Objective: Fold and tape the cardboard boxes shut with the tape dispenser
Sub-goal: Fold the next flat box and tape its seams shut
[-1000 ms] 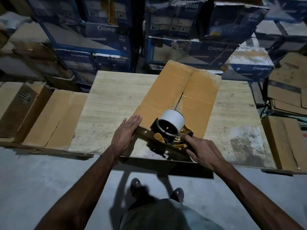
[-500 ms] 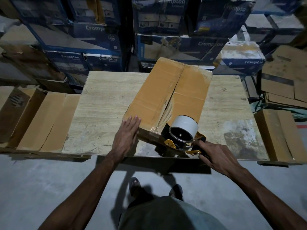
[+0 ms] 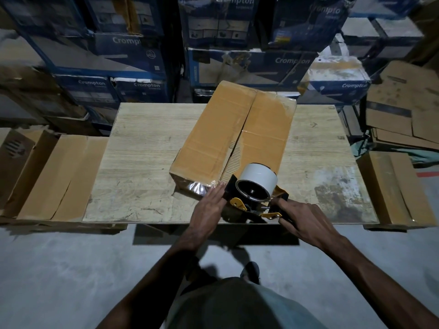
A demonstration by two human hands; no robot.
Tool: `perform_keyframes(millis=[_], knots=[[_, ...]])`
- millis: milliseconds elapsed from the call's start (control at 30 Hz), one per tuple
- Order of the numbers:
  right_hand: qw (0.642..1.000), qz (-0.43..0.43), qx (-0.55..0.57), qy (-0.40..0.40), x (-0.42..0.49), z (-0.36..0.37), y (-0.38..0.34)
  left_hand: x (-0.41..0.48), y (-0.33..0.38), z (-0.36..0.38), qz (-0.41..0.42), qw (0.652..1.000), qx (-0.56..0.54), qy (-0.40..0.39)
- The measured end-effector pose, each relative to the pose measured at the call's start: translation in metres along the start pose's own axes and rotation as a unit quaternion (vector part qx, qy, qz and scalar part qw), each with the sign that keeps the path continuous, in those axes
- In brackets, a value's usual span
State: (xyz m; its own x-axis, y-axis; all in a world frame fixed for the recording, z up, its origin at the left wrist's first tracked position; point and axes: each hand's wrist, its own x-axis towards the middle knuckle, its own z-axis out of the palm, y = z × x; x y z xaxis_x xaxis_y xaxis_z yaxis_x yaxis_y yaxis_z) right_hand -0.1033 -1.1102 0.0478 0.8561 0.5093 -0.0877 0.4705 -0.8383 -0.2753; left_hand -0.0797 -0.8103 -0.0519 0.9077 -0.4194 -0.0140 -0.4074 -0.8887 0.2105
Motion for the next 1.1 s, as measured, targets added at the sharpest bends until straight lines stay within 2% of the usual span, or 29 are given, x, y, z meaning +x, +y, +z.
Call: perform_keyframes(millis=[100, 300, 367, 533, 633, 700, 833, 967, 1100], knots=[[1.000, -0.002, -0.007, -0.014, 0.002, -0.004, 0.003, -0.001, -0.008, 0.005, 0.021, 1.000, 0.021, -0.002], [0.999, -0.001, -0.030, -0.035, -0.024, -0.011, 0.033, -0.001, -0.005, 0.003, 0.035, 0.996, 0.020, 0.085], [0.998, 0.013, -0.041, -0.047, -0.041, -0.014, 0.047, -0.002, -0.004, 0.000, 0.033, 0.995, 0.023, 0.091], [0.998, 0.028, -0.047, -0.035, -0.056, -0.004, 0.054, -0.003, -0.001, 0.000, 0.037, 0.997, -0.013, 0.070], [0.999, 0.032, -0.029, -0.031, -0.056, 0.002, 0.055, -0.003, 0.005, 0.004, 0.009, 0.997, -0.049, 0.058], [0.999, 0.034, -0.014, -0.031, -0.058, 0.004, 0.055, -0.005, 0.014, 0.008, 0.003, 0.998, -0.036, 0.056], [0.999, 0.026, -0.007, -0.021, -0.058, 0.008, 0.058, -0.001, 0.058, 0.014, 0.081, 0.997, 0.004, -0.003], [1.000, 0.023, 0.004, -0.009, -0.061, 0.013, 0.060, 0.003, 0.086, 0.015, 0.061, 0.998, 0.001, -0.020], [1.000, 0.012, 0.003, 0.002, -0.061, 0.013, 0.061, 0.005, 0.071, 0.018, 0.046, 0.999, 0.006, -0.015]])
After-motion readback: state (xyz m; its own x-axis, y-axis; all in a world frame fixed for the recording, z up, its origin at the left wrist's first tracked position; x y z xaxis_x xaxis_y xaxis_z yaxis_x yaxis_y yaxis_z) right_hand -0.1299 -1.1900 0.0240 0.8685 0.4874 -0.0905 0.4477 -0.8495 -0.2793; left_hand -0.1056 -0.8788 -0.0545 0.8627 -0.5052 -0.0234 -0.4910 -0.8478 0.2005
